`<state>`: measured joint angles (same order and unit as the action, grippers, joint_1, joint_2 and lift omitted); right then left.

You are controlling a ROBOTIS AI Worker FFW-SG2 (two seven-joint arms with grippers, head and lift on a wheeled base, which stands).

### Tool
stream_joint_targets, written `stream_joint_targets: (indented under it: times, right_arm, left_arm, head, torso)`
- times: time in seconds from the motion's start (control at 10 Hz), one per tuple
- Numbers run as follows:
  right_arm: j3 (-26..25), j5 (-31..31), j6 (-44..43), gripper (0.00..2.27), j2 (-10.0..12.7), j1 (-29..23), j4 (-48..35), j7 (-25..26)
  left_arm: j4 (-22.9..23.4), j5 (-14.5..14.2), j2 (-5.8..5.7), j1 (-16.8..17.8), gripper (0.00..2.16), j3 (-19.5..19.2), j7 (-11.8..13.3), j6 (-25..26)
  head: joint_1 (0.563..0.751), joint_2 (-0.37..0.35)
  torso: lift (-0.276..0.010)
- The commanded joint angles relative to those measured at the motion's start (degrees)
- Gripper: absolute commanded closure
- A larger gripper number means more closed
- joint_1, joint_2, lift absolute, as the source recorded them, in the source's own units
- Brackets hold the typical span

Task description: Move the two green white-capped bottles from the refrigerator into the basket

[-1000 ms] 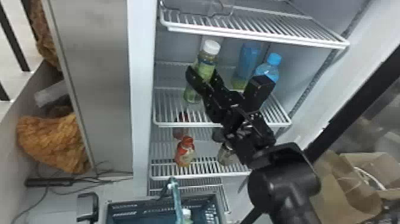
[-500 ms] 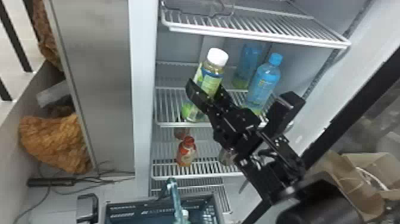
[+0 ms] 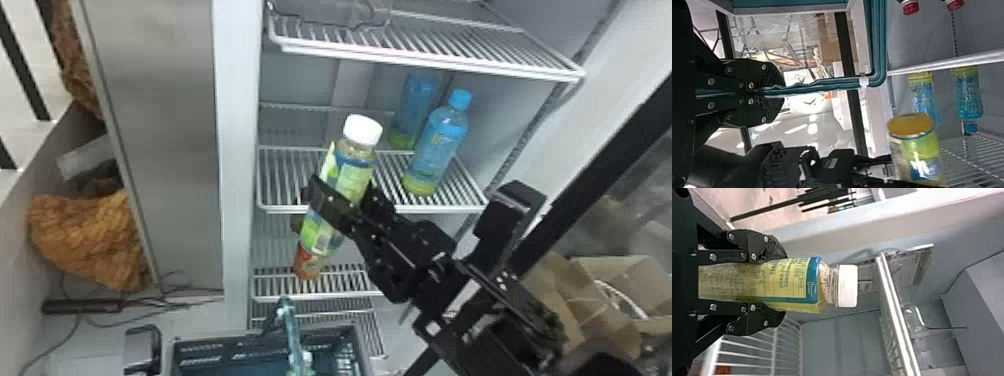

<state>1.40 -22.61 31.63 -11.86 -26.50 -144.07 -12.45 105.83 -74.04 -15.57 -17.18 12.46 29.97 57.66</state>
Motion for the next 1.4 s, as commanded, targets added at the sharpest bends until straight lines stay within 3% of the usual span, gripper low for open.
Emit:
stream_joint_targets:
  times: [0.0, 0.5, 1.3]
  right_arm:
    - [-1.52, 0.1, 4.93, 0.88, 0.17, -2.46, -3.66, -0.12]
    - [-5.17, 2.39, 15.2, 0.88, 0.53, -6.96, -8.02, -1.35]
    - [-7.69, 4.9, 32.21, 0.87, 1.49, -5.41, -5.34, -6.45]
  left_arm:
    - [-0.01, 0.0, -0.07, -0.11, 1.17, -0.01, 0.0, -0.01]
    - [-0.01, 0.11, -0.34, 0.31, 1.17, 0.56, 0.0, 0.27]
    - [-0.01, 0.23, -0.51, 0.59, 1.17, 0.91, 0.0, 0.41]
  head:
    - [0.695, -0.266]
    - [0.695, -0.316]
    - [0.695, -0.35]
  torso:
    - [-0.004]
    - [-0.004]
    - [-0.004]
